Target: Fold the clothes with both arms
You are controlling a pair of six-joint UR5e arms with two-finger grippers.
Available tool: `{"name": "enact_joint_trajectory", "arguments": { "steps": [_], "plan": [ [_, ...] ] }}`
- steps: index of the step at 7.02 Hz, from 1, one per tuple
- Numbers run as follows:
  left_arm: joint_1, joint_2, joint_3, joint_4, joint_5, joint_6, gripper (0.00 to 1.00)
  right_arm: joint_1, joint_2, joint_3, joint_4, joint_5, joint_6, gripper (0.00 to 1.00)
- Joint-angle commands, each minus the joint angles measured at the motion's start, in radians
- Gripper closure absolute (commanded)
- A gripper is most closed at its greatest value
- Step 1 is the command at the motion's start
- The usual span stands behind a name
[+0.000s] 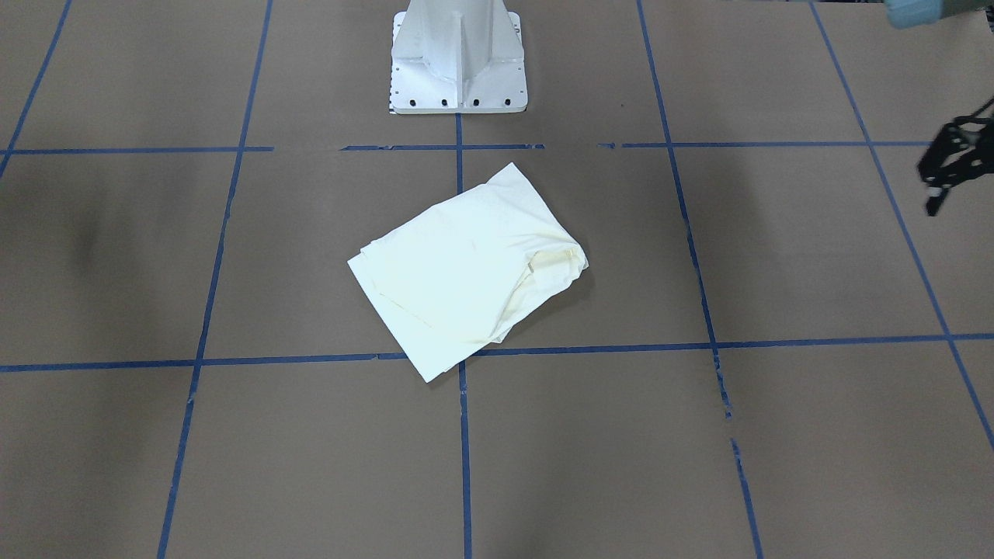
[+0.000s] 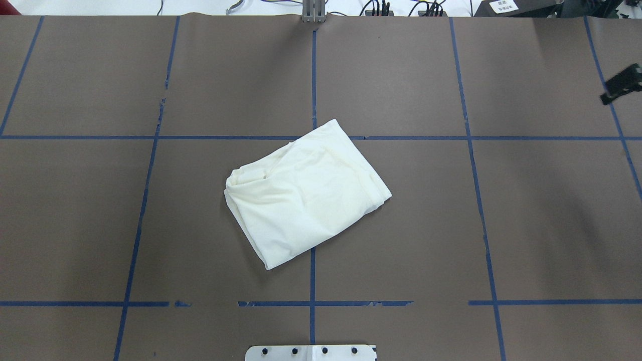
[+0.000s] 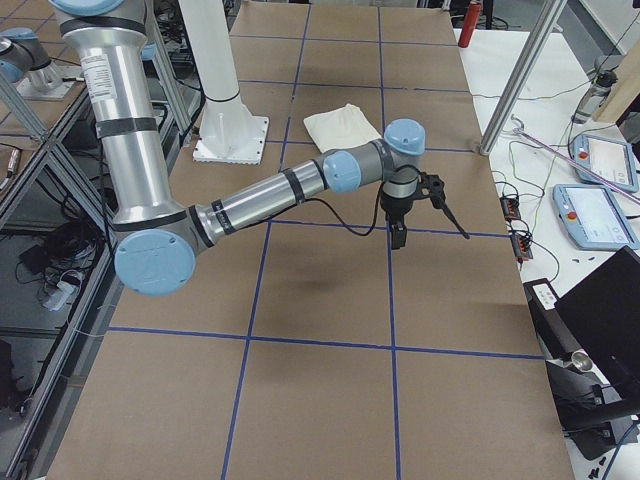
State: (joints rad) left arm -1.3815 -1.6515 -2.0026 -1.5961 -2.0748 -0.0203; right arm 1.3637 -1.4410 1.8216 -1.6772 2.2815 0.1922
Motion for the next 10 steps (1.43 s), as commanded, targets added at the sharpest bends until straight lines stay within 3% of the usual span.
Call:
{"name": "enact_joint_trajectory", "arguments": {
  "steps": [1, 2, 4, 5, 9, 10],
  "plan": [
    [-0.184, 0.031, 0.144, 0.03, -0.063, 0.377, 0.0, 0.165, -0.178, -0.011, -0.051, 0.053, -0.326, 0.0],
    [-0.191, 0.117, 0.162, -0.016, -0.164, 0.37, 0.0, 0.187, -0.215, -0.004, -0.045, 0.058, -0.33, 0.0],
    [-0.186, 0.171, 0.282, -0.147, -0.177, 0.379, 0.0, 0.187, -0.225, -0.002, -0.048, 0.061, -0.318, 0.0],
    [-0.185, 0.165, 0.35, -0.134, -0.18, 0.32, 0.0, 0.187, -0.251, 0.001, -0.048, 0.065, -0.316, 0.0],
    [-0.185, 0.16, 0.335, -0.084, -0.242, 0.175, 0.0, 0.213, -0.279, -0.021, -0.048, 0.107, -0.316, 0.0],
    [-0.185, 0.159, 0.335, -0.084, -0.242, 0.175, 0.0, 0.242, -0.288, -0.071, -0.047, 0.108, -0.319, 0.0]
  ]
}}
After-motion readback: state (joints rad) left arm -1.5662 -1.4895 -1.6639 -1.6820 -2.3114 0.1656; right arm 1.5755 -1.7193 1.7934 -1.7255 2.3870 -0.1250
